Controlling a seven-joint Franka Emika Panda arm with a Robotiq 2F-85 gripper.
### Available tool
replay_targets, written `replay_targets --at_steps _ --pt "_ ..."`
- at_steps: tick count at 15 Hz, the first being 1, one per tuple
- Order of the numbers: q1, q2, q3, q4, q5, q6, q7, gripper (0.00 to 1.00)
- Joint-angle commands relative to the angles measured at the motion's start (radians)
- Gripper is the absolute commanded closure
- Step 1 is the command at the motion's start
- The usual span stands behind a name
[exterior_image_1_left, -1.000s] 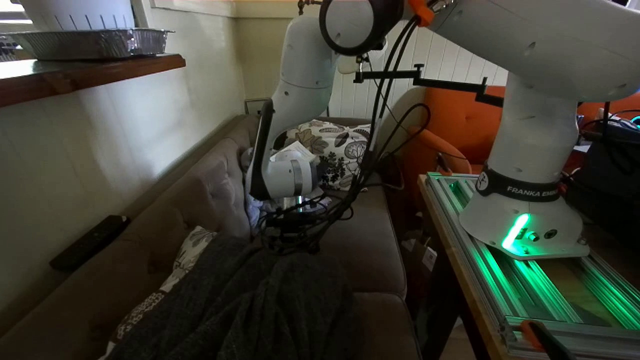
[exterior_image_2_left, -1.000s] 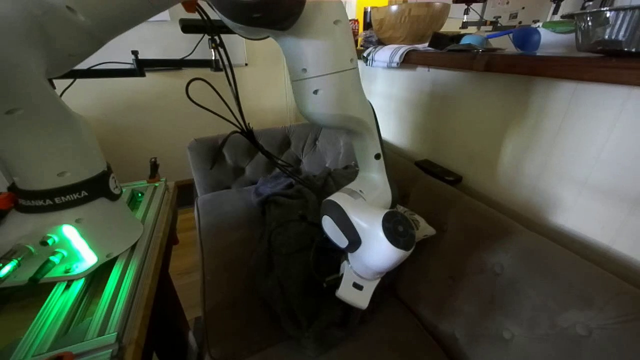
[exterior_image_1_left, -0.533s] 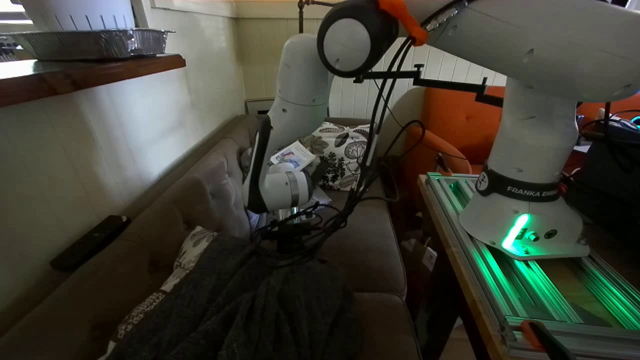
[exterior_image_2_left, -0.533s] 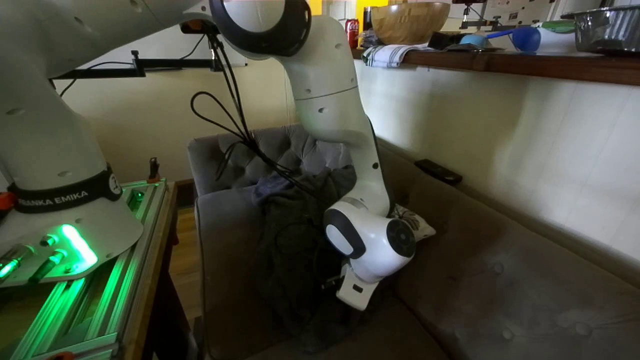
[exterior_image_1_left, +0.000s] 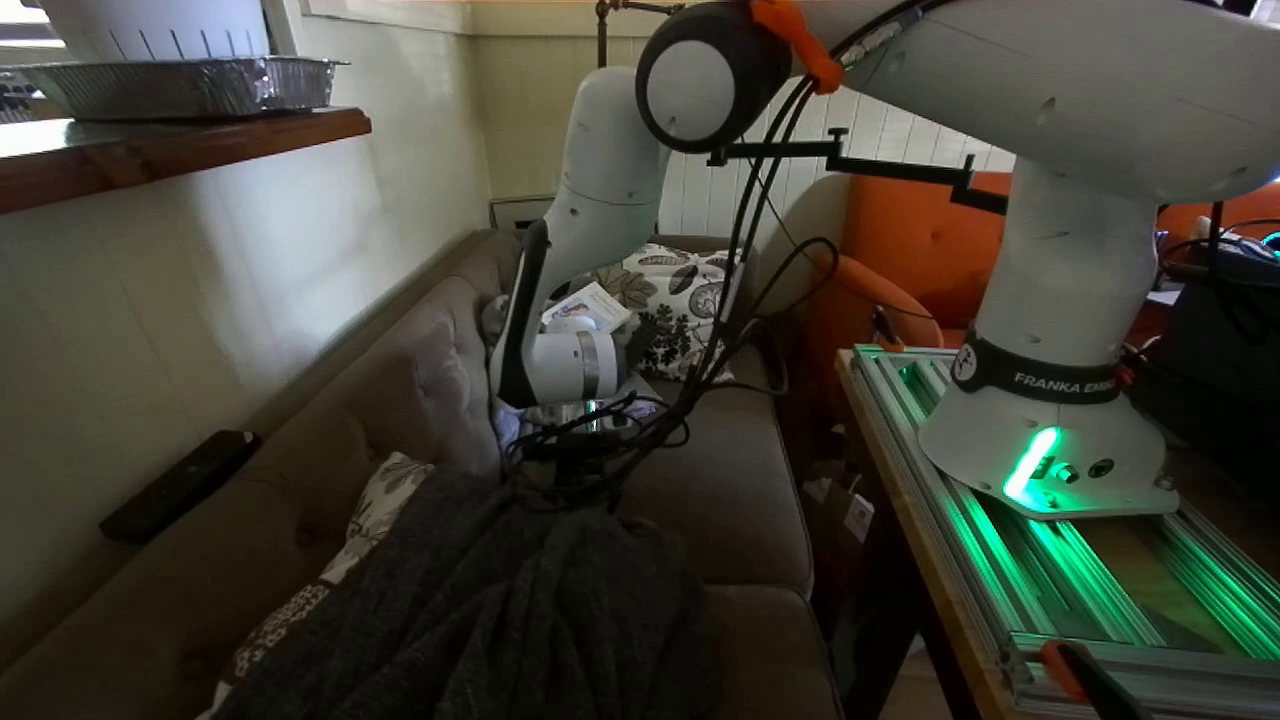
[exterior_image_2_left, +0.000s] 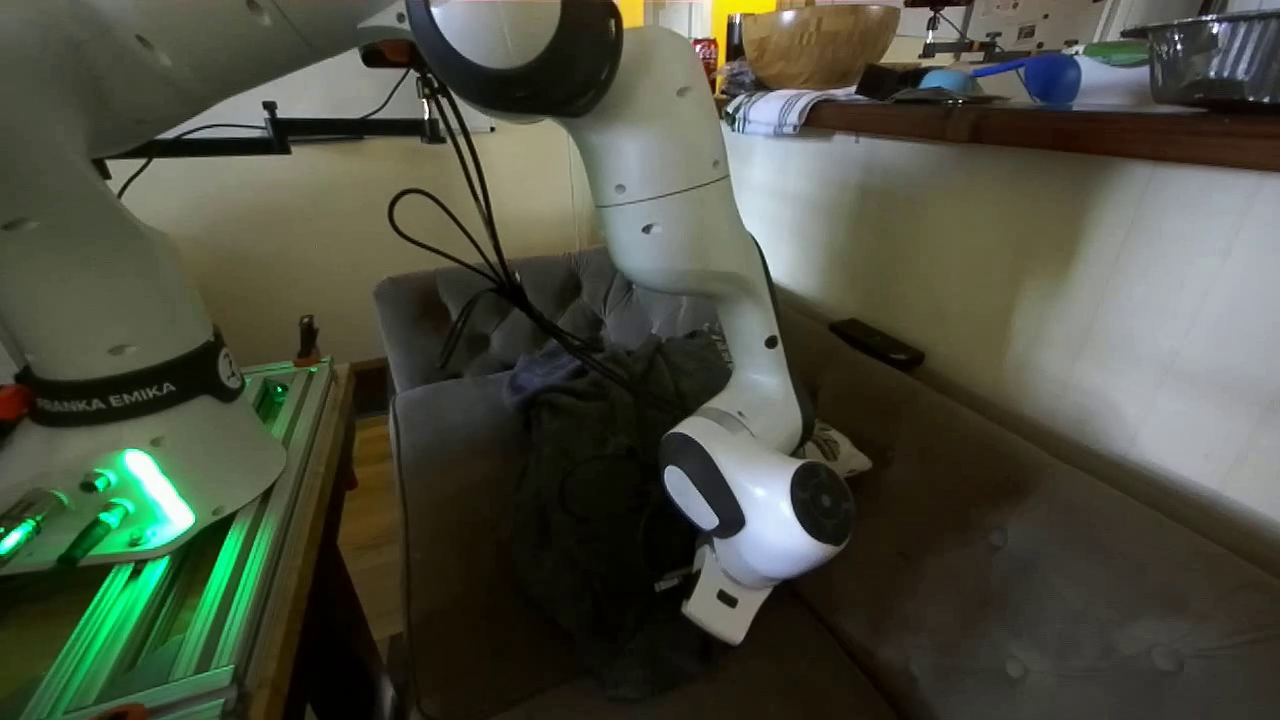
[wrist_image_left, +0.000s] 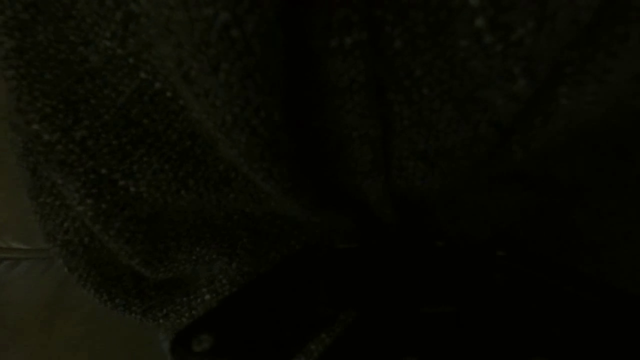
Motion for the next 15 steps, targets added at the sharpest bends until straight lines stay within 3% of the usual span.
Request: replay_targets --at_steps 1,5,9,12,15 --pt "-0.096 -0.102 0.036 -0.080 0.095 0.023 -0.091 1.00" --pt "-0.169 -0.306 0.032 -0.270 0.273 0.111 -0.317 0.99" --pt "-0.173 -0.519 0.023 -0.453 0.430 0.190 -0.601 0.99" --pt "-0.116 -0.676 0.011 -0.580 0.486 0.230 -0.763 0.99" --pt "-0.028 -0.822 0.013 -0.694 0.474 0.306 -0.841 0.99"
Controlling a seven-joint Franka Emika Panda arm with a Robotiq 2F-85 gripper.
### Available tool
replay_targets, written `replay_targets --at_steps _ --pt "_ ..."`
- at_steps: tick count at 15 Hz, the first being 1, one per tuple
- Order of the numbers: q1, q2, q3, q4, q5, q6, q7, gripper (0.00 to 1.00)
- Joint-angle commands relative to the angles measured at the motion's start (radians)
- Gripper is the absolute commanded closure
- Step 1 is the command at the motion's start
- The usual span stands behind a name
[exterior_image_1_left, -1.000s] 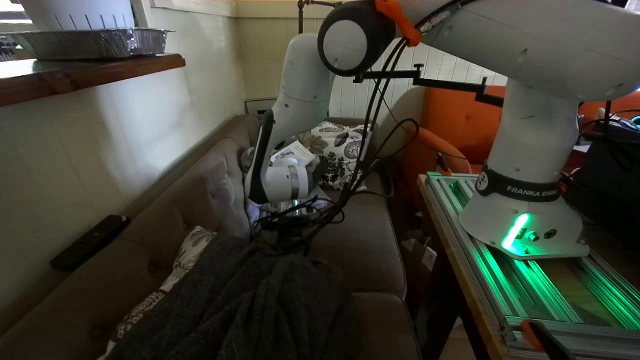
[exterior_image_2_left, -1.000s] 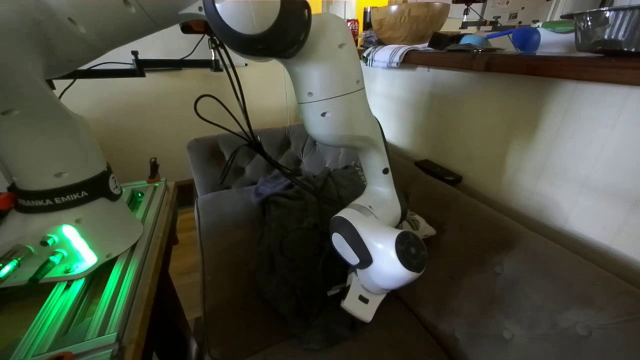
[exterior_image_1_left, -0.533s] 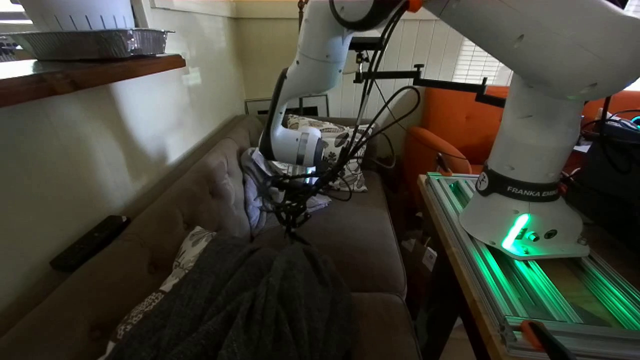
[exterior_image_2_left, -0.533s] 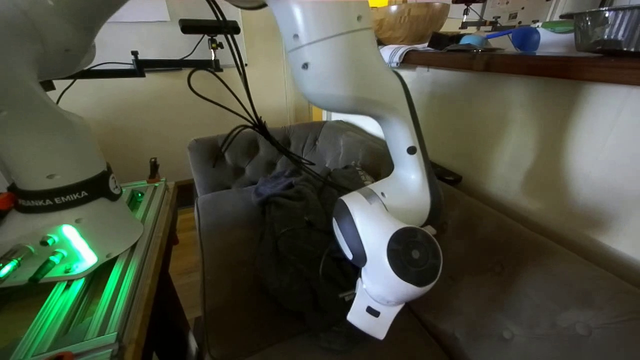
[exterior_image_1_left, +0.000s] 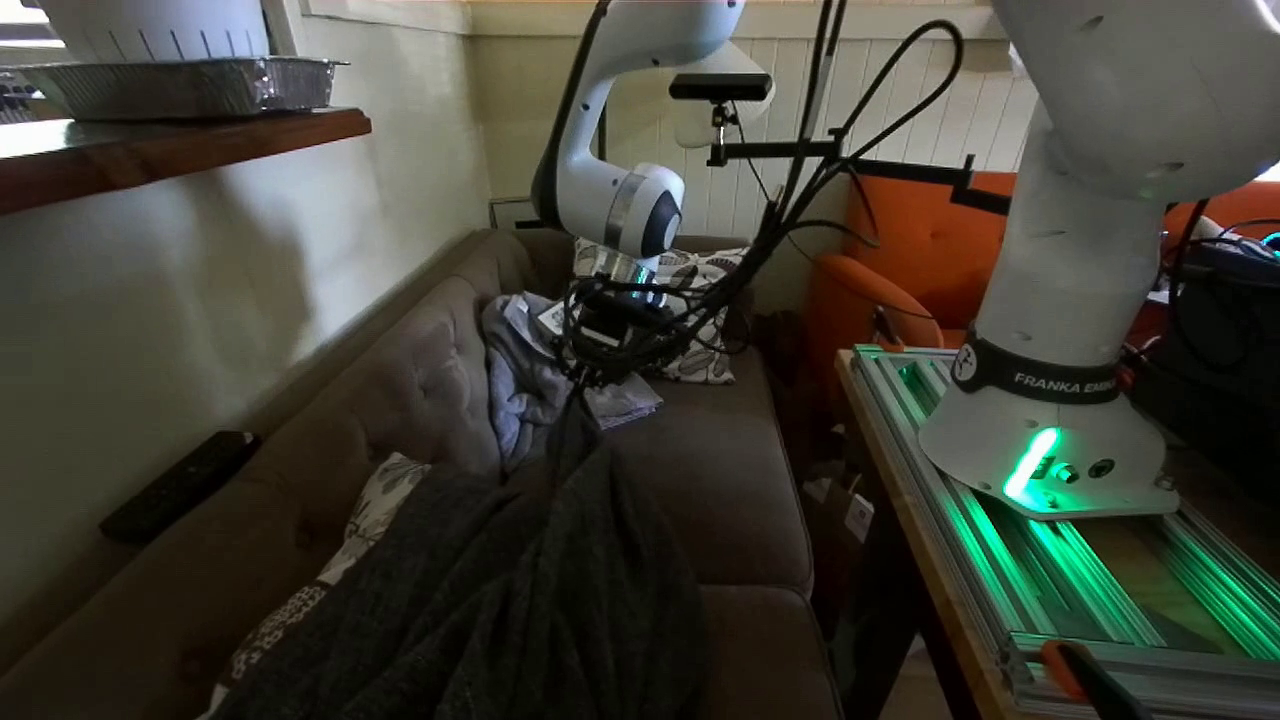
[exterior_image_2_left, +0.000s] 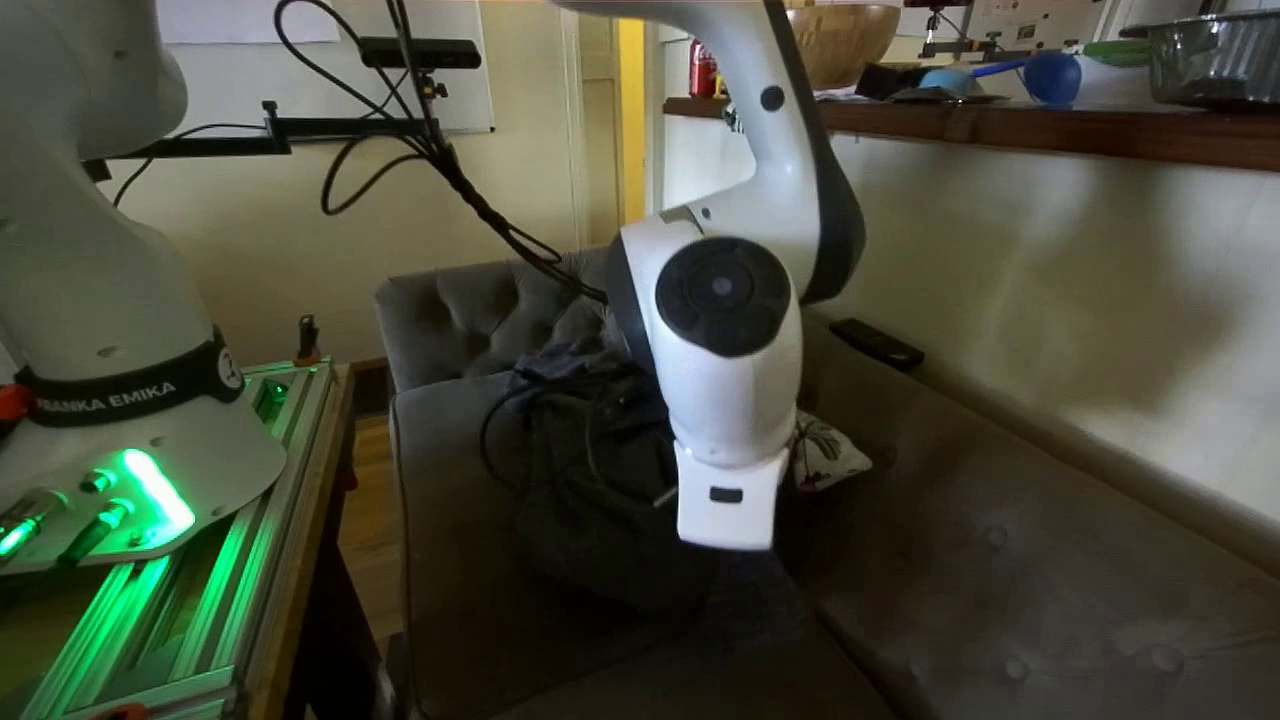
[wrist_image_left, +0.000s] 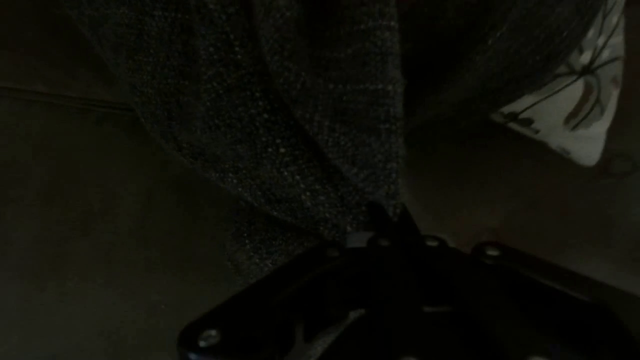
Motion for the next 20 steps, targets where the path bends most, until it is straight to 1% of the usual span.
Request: replay_targets --at_steps 1,3,5,6,8,9,11,12,14,16,19,20 --pt "0.093 -0.226 0.026 -0.184 0.014 0.112 -0.104 0.99" --pt "0.156 -0.308 0.050 -0.261 -0.020 0.144 -0.119 0.99" --pt "0.215 -0.390 0.089 -0.337 -0.040 0.158 -0.126 0.99" --pt "0.177 -0.265 0.065 -0.234 -0.014 0.134 -0.111 0.96" --pt "0.222 -0.324 0.089 -0.291 -0.015 0.157 -0.112 0.96" --pt "0.231 -0.341 0.091 -0.306 -0.016 0.162 -0.112 0.96" --pt "0.226 -0.350 0.088 -0.314 -0.018 0.163 -0.121 0.96" --pt "0.226 -0.378 0.103 -0.314 0.005 0.130 -0.159 0.99" --pt "0.307 -0.477 0.147 -0.350 -0.076 0.206 -0.106 0.99" --pt "0.358 -0.506 0.175 -0.364 -0.157 0.256 -0.063 0.99" --pt "0.464 -0.553 0.217 -0.388 -0.365 0.339 0.087 0.99" --pt "0.476 -0.567 0.247 -0.393 -0.451 0.356 0.146 0.99"
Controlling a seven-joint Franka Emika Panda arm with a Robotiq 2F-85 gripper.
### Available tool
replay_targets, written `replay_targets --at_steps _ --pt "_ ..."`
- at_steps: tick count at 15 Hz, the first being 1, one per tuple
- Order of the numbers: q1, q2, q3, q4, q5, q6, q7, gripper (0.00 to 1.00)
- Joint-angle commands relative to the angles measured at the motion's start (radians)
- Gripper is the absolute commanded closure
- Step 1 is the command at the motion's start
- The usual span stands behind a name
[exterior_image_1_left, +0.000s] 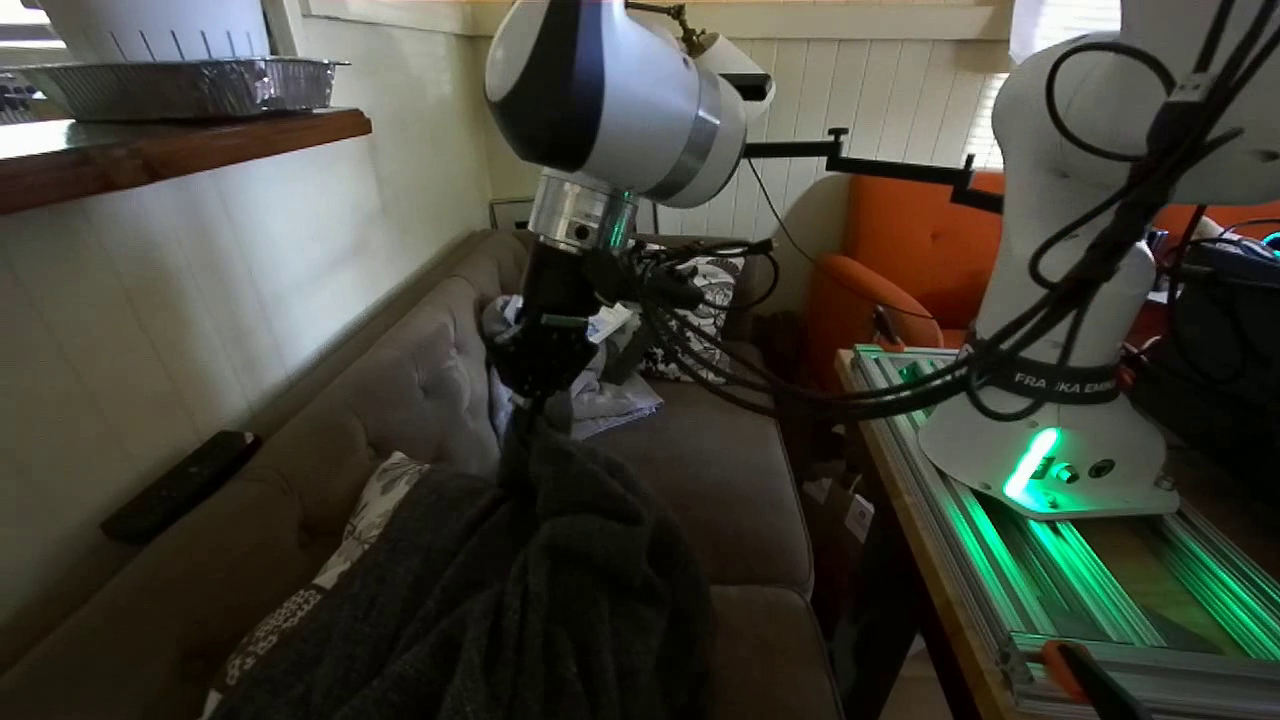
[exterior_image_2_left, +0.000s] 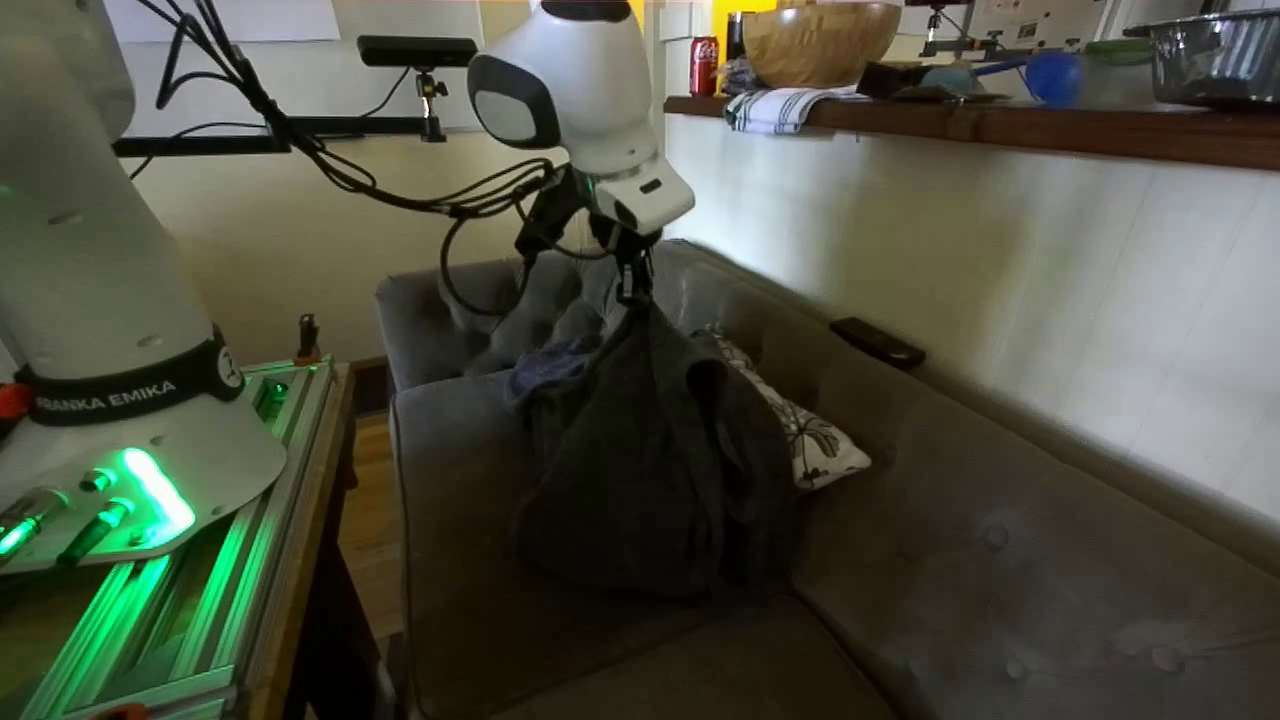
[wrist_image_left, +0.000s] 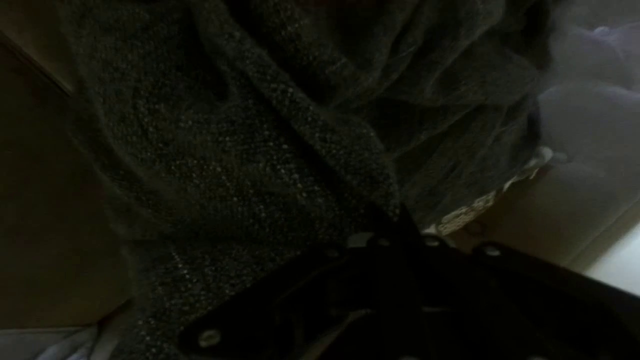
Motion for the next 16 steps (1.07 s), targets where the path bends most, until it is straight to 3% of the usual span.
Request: replay_targets --at_steps 1,4,5,7,12,16 --pt "0.085 -0.104 0.062 -0.057 -0.266 0.069 0.197 0.99" --pt "0.127 -0.144 0.113 -0.054 -0.508 0.074 0.330 0.99" --pt "0.110 -0.081 0.094 -0.026 -0.393 0.067 0.259 0.96" --pt "0.128 -0.103 0.115 -0.027 -0.463 0.067 0.308 0.96" --pt "0.125 -0.112 0.108 -0.016 -0.504 0.048 0.305 0.99" --pt "0.090 -0.127 0.100 0.078 -0.874 -0.078 0.365 0.99"
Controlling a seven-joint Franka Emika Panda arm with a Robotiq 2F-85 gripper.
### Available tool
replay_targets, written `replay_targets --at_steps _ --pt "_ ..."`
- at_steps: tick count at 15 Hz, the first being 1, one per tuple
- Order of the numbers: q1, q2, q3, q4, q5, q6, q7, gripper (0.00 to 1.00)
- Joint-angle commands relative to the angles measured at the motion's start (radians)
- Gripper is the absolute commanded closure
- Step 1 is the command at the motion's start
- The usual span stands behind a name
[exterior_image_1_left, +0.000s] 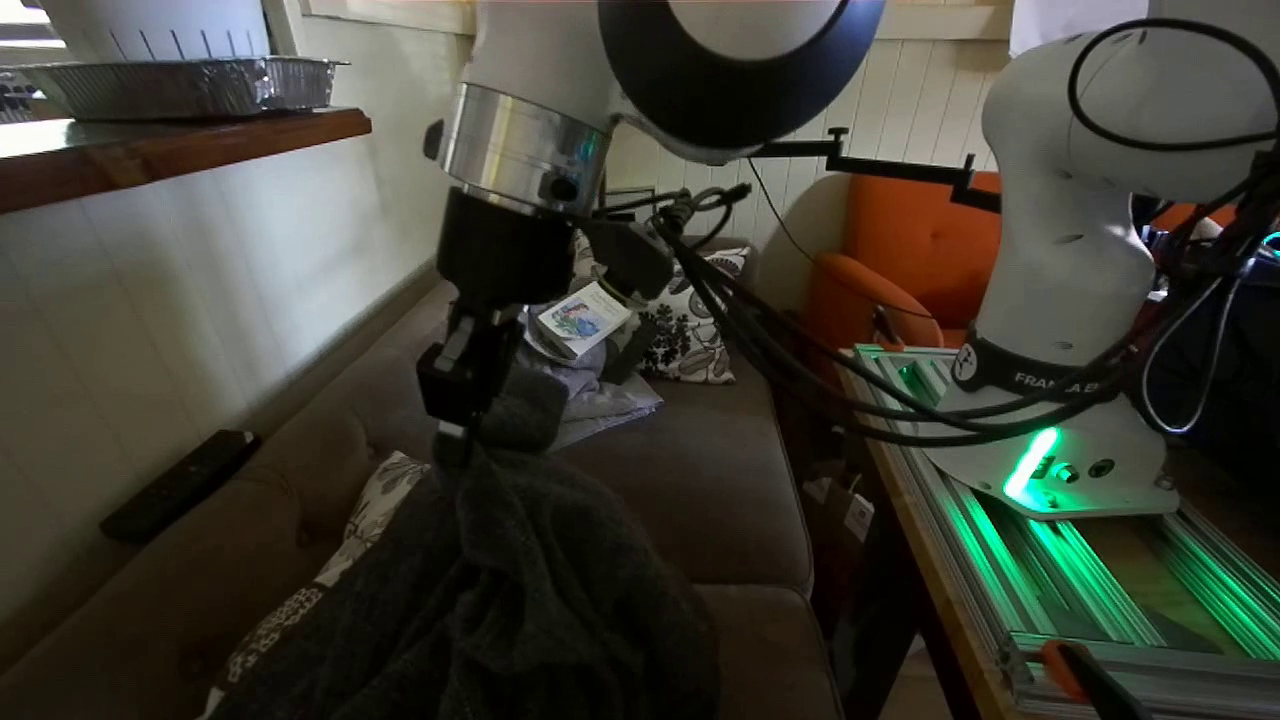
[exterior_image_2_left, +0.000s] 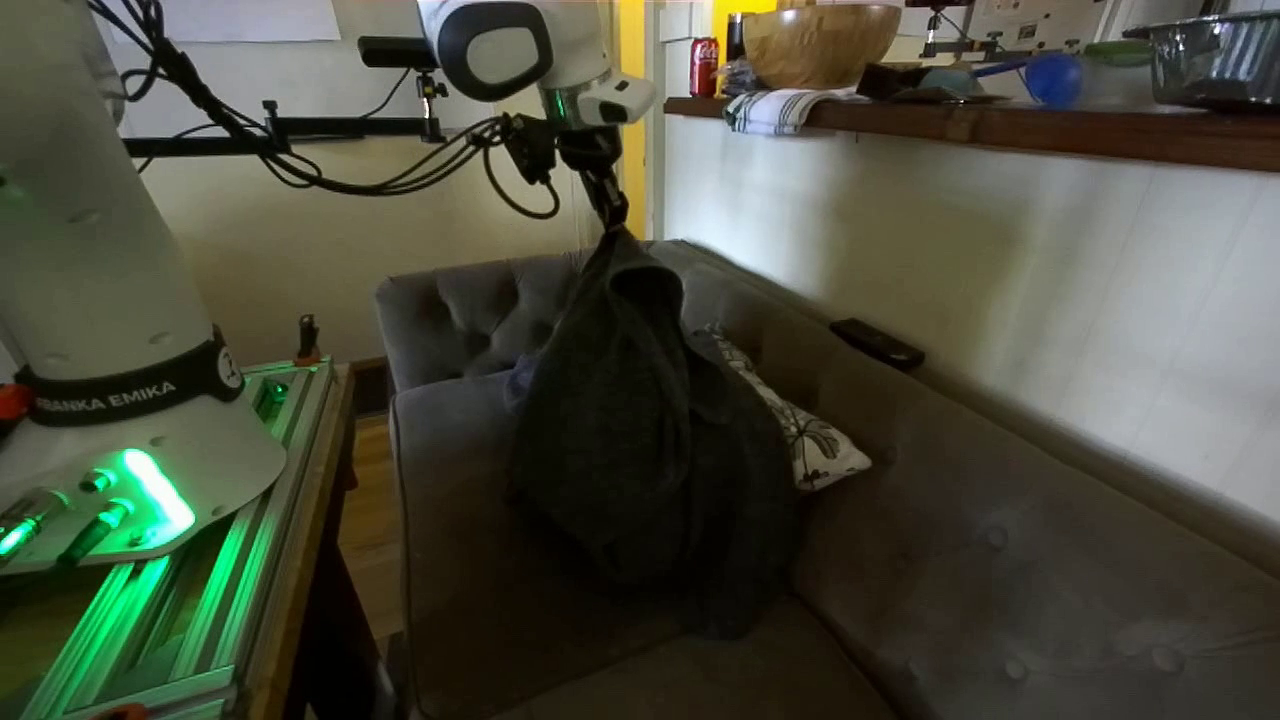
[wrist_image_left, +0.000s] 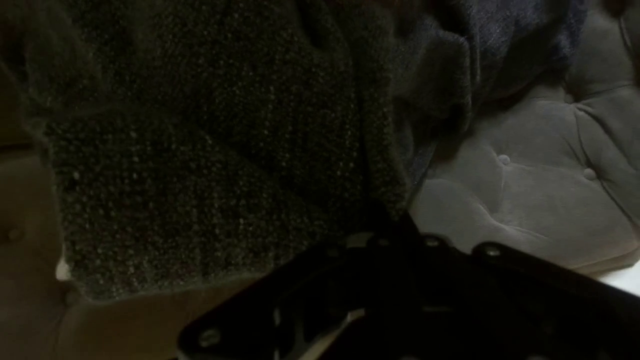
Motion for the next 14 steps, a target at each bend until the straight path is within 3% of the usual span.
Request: replay_targets --at_steps 1,3,12,13,14 --pt "-0.022 -0.025 -0.005 0.114 -0.273 -0.160 0.048 0.99" --pt "-0.008 -0.013 0.011 0.230 -0.432 -0.288 0.100 0.99" --pt "0.129 0.183 0.150 0.750 -0.681 -0.706 -0.007 0.99" --pt "0.105 0.096 0.131 0.608 -0.624 -0.647 0.024 0.99" --pt "0.116 0.114 0.135 0.635 -0.629 -0.662 0.027 0.96"
